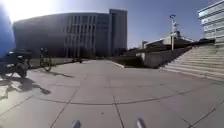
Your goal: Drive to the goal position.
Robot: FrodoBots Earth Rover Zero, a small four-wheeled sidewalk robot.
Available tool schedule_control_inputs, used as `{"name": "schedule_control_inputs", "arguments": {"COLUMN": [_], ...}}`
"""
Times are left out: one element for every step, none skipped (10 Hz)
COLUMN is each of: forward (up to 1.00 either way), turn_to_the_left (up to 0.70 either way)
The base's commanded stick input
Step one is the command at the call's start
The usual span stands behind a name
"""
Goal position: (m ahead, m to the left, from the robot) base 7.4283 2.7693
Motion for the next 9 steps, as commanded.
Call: {"name": "schedule_control_inputs", "arguments": {"forward": [0.7, 0.7, 0.7, 0.7, 0.7, 0.7, 0.7, 0.7, 0.7], "turn_to_the_left": [0.02, 0.0, 0.0, 0.0, 0.0, 0.0, 0.0, 0.0, 0.0]}}
